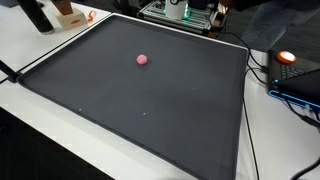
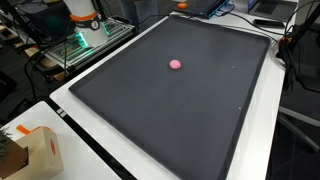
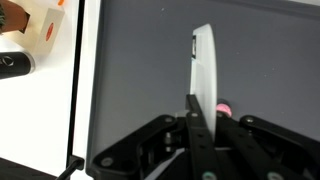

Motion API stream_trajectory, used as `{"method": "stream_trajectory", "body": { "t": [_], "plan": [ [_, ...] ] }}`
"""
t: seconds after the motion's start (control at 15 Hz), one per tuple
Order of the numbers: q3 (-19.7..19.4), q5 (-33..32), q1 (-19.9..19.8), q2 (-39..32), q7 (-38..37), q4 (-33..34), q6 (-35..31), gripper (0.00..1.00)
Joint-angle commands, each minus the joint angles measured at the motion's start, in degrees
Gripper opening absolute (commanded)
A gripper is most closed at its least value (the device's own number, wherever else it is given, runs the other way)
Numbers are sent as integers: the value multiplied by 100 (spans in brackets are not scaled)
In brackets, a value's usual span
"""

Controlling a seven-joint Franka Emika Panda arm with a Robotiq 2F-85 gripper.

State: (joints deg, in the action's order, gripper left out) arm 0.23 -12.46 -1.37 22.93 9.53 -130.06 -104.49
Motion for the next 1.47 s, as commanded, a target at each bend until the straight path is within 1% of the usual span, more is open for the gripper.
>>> {"method": "stream_trajectory", "body": {
  "t": [0.0,0.93,1.0,1.13,1.2,1.4],
  "plan": [
    [-53,-18,63,-4,-17,14,20,4],
    [-55,-18,63,-12,-2,27,20,4],
    [-55,-18,63,-12,-1,27,20,1],
    [150,199,259,245,-259,-426,-102,1],
    [269,358,372,242,-460,-603,-226,1],
    [578,739,677,-126,-892,-734,-619,1]
  ]
}}
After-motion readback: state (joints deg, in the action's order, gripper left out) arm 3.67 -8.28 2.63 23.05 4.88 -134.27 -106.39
